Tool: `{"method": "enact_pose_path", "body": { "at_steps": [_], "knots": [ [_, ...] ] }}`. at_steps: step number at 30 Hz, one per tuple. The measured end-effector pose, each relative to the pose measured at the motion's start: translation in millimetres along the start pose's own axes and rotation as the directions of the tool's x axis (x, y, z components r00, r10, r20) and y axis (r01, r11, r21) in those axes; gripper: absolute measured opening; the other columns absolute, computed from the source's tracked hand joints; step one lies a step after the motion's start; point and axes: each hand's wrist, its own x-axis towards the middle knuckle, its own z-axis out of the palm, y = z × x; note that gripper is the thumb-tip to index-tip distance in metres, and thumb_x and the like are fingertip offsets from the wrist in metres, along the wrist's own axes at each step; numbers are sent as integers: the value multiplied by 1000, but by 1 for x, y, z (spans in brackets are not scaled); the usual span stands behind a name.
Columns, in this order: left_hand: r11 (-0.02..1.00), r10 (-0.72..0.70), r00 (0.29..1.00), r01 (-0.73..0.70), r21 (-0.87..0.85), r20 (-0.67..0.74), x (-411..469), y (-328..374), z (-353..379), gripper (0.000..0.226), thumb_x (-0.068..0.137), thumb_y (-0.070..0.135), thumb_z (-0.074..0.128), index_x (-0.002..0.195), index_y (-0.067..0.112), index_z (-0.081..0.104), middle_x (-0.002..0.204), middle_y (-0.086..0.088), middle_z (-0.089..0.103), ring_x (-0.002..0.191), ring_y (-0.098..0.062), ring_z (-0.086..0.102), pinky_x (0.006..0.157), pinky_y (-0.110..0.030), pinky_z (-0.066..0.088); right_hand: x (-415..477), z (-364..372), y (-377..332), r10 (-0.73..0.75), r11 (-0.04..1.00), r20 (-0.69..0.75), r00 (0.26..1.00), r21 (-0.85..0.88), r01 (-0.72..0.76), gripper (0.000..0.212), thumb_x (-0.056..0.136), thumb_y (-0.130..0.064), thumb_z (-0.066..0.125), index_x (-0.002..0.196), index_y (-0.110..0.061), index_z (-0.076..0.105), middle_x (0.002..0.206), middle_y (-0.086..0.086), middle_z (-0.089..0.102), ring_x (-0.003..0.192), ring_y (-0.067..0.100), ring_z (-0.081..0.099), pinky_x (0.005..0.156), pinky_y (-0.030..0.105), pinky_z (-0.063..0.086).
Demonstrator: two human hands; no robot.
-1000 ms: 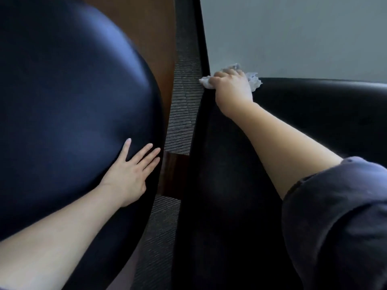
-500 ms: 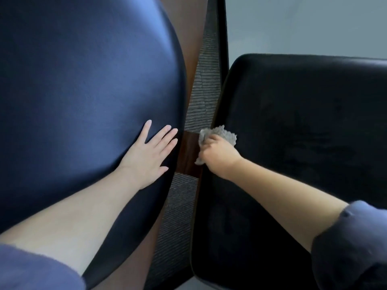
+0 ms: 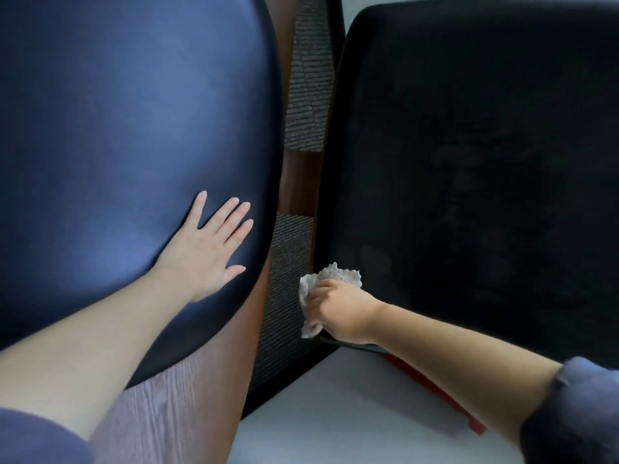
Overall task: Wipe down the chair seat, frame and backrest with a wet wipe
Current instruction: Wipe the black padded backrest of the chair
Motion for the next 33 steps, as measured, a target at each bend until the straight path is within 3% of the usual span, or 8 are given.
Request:
{"method": "enact_pose_path", "body": {
  "at_steps": [4,6,10,14,17,21,27,33],
  "knots": [
    [1000,26,998,-26,-3,50,-16,2,0,78,97,62,5,150,11,-21,156,-17,-29,146,-31,-25,112,-66,-11,-45,-5,-8,-141,988,18,990,-59,142,38,75,1,60,106,-18,72,120,-4,66,123,20,51,114,35,28],
    [1000,17,996,-18,3,89,-16,3,-4,78,97,62,5,151,12,-20,156,-16,-30,146,-31,-25,113,-65,-10,-57,-16,-3,-128,986,36,991,-104,131,44,81,1,59,121,-18,66,137,-2,57,135,20,42,116,36,15],
    [1000,11,988,-9,-12,155,-10,8,-13,78,98,61,10,150,12,-20,156,-16,-29,146,-31,-24,112,-66,-11,-47,-58,36,92,981,7,996,-172,-90,57,91,-1,50,144,-19,42,155,-1,29,147,19,15,121,36,1],
    [996,24,989,-11,-93,144,5,10,-19,80,99,60,16,151,10,-19,156,-18,-28,146,-32,-24,112,-64,-12,-42,-110,78,217,933,-155,964,-257,-251,63,90,0,50,147,-21,35,157,-5,23,148,16,9,116,29,-10],
    [955,62,990,-22,-296,126,23,14,-35,81,99,58,22,151,12,-20,158,-14,-26,147,-26,-21,114,-62,-11,-37,-140,95,261,888,-239,935,-320,-330,62,90,0,48,148,-19,34,158,-3,21,148,17,7,117,33,-9],
    [755,102,995,-78,-652,-1,60,35,-63,85,97,57,35,152,18,-18,159,-2,-26,147,-15,-22,120,-52,-6,-36,-185,120,334,805,-401,853,-349,-480,58,93,-1,42,148,-17,33,159,0,19,149,20,6,119,36,-6],
    [630,112,972,-231,-742,-207,111,62,-132,86,97,53,42,154,24,-16,158,1,-29,146,-14,-23,121,-47,-5,-80,-244,152,341,688,-674,655,-296,-663,63,88,6,44,148,-13,34,159,3,19,149,22,7,119,38,-6],
    [635,144,984,-171,-753,-102,131,73,-159,91,95,53,47,152,25,-18,157,-7,-31,148,-19,-19,121,-53,1,-125,-214,149,300,762,-627,718,-295,-576,57,85,9,46,140,-8,47,153,7,33,146,28,21,119,40,4]
  ]
}}
